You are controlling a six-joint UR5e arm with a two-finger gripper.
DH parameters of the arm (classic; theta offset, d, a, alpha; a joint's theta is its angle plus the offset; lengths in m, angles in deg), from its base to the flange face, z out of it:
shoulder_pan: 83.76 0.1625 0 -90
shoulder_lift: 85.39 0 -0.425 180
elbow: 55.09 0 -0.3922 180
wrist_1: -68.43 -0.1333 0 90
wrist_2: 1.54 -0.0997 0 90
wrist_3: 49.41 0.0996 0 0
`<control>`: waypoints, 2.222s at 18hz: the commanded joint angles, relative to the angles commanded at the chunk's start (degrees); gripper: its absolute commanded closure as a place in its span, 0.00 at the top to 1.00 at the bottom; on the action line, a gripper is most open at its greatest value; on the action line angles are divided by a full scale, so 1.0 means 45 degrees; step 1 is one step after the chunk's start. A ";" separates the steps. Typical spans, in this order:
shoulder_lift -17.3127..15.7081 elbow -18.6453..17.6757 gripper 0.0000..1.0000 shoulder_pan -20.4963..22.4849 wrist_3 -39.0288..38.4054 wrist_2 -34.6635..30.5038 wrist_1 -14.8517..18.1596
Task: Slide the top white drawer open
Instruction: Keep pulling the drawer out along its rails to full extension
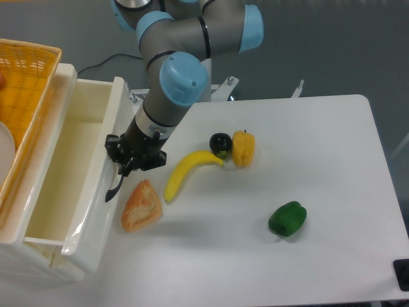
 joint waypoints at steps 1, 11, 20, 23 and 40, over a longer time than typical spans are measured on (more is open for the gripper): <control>0.0000 0.0000 0.14 0.0039 0.0000 0.0000 0.0000; 0.0020 0.0039 0.14 0.0605 0.0371 -0.0195 0.0020; 0.0020 0.0097 0.14 0.1016 0.0742 -0.0312 0.0137; 0.0039 0.0156 0.14 0.1153 0.0800 -0.0449 0.0137; 0.0234 0.0352 0.16 0.2110 0.1601 -0.0371 0.0254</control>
